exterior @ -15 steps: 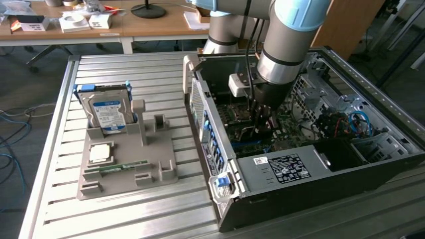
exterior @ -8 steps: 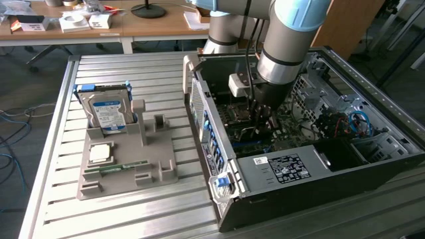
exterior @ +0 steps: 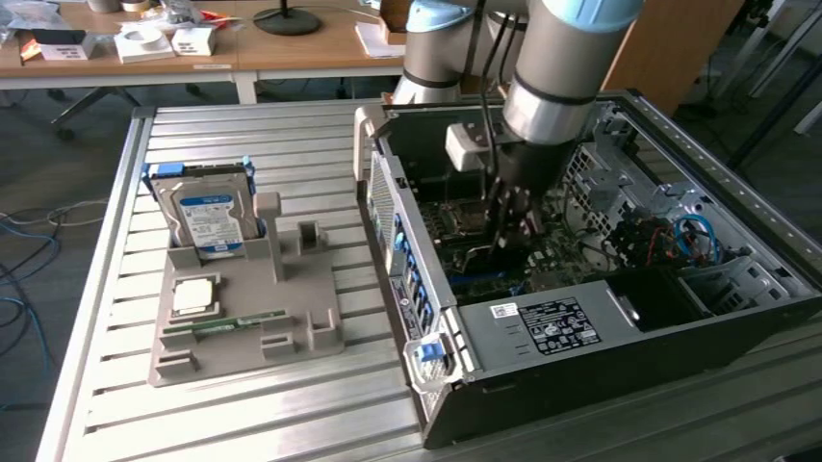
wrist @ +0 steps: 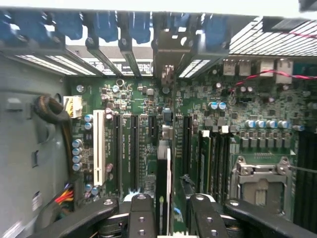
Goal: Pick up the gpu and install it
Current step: 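Insert the gpu into the slot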
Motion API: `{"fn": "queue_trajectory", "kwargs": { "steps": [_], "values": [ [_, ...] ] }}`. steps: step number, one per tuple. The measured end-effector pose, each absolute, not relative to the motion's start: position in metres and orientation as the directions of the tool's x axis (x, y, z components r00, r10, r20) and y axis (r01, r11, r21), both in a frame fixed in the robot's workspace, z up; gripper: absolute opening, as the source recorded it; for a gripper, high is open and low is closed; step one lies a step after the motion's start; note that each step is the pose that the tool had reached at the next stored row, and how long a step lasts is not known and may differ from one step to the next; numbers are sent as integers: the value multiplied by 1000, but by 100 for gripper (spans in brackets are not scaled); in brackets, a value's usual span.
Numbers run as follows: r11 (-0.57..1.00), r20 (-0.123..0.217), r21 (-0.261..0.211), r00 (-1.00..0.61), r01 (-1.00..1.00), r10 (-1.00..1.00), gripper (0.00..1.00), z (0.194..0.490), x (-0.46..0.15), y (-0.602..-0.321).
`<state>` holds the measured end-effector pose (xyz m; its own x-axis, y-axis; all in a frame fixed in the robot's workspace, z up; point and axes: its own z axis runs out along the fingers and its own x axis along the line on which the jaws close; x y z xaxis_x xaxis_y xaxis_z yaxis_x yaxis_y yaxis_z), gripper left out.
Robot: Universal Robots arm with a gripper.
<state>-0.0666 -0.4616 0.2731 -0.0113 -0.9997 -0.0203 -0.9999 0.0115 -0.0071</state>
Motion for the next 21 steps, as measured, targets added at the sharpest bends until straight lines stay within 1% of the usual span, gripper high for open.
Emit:
{"fn": "queue_trajectory", "kwargs": {
  "steps": [10, 17, 21],
  "values": [
    [12, -20, -7, -11, -1000, -1000, 34, 316, -67, -461],
    [12, -20, -7, -11, -1000, -1000, 34, 326, -67, -461],
    [12, -21, -7, -11, -1000, -1000, 34, 327, -67, -461]
  ]
}}
